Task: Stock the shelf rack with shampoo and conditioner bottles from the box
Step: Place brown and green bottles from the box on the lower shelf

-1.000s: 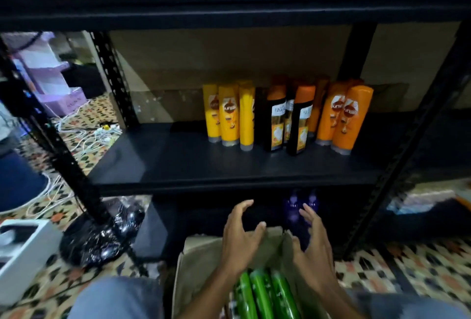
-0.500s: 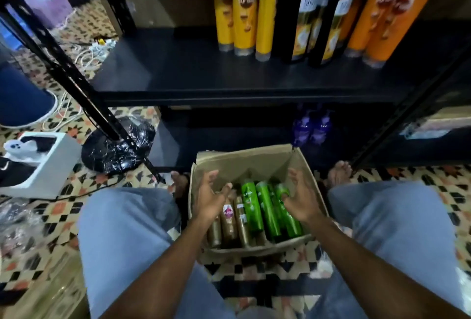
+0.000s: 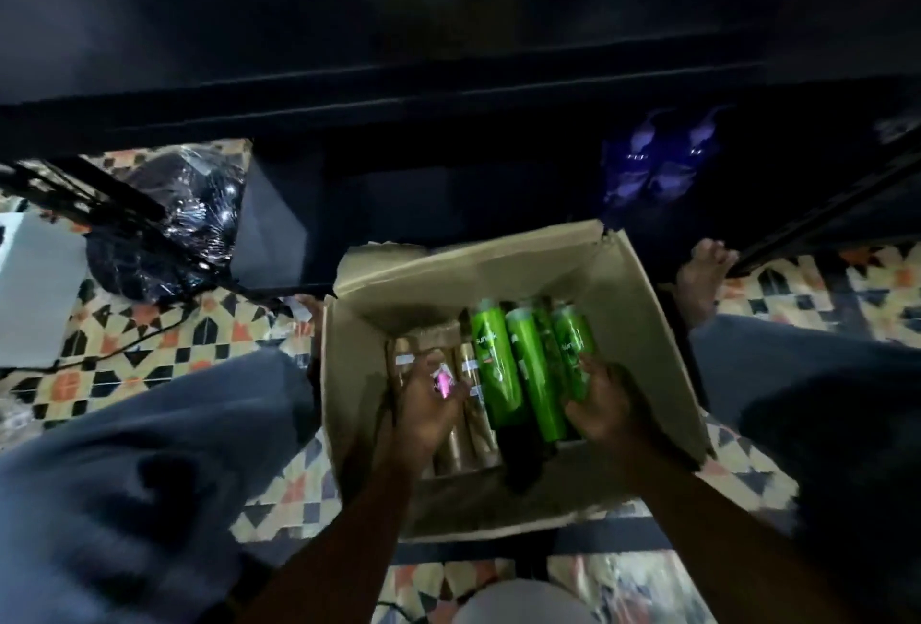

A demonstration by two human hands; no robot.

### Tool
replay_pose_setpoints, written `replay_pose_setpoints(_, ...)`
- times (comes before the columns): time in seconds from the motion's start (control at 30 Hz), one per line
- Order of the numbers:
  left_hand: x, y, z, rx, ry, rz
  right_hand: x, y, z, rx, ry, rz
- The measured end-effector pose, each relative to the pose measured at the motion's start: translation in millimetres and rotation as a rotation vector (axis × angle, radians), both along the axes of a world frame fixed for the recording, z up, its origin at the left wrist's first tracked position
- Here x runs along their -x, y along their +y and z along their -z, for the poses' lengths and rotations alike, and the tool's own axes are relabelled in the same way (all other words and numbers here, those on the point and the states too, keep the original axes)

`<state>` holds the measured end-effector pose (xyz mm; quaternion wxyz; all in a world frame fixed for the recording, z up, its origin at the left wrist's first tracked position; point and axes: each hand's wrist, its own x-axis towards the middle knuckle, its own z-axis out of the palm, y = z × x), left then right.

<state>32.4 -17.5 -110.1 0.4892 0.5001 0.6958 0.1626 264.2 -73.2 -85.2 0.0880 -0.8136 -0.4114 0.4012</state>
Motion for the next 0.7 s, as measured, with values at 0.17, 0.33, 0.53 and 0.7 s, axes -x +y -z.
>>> replay_pose_setpoints(0.17,-30,13,37,0.093,0.135,0.026,2,16,38,0.136,0.052,-0.015)
replay_pose_setpoints(0.33,-20,11,71,0.279,0.34,0.035,21,30,73,0.207,0.166,0.053)
replay_pose_setpoints(0.53,-21,7,108,0.307,0.424,0.014,36,29,102,0.248,0.096,0.062)
replay_pose_setpoints(0.7,-20,13,112,0.32,0.328,-0.031,32,28,110,0.371,0.148,0.047)
